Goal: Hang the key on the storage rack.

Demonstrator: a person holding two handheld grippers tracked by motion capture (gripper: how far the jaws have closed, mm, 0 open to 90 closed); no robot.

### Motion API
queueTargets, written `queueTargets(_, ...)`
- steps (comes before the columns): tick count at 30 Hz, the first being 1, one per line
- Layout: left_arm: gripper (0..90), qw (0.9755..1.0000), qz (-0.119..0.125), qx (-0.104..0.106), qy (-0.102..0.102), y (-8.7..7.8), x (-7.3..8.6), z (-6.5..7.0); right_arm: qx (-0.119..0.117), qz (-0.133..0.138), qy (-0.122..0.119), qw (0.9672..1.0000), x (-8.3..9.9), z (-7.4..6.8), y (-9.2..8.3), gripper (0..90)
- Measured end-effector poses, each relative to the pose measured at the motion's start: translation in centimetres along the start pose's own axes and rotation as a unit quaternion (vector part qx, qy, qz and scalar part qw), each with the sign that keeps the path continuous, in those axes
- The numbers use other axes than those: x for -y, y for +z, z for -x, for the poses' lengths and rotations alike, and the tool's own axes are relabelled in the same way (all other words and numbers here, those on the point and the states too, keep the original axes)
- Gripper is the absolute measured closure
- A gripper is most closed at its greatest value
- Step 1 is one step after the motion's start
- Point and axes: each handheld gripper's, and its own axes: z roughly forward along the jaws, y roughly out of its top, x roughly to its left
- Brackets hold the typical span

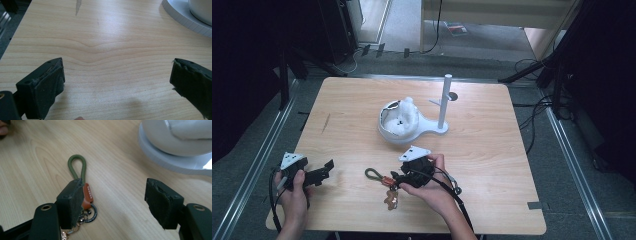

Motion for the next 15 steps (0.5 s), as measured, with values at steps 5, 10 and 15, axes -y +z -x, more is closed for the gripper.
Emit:
queueTargets(5,0.4,1.0000,-0.001,0.000,0.001,0.0,0.0,0.0,-0.017,-0.026,-0.012,0.9994,0.0,-0.6,0.6,33.0)
queueTargets(10,0.4,1.0000,-0.002,0.001,0.001,0.0,0.0,0.0,-0.019,-0.064,-0.027,0.9974,-0.1,-1.1,1.4,34.2)
queueTargets(15,0.4,1.0000,-0.002,0.001,0.000,0.0,0.0,0.0,-0.028,-0.087,-0.033,0.9952,-0.5,-1.4,2.0,37.4)
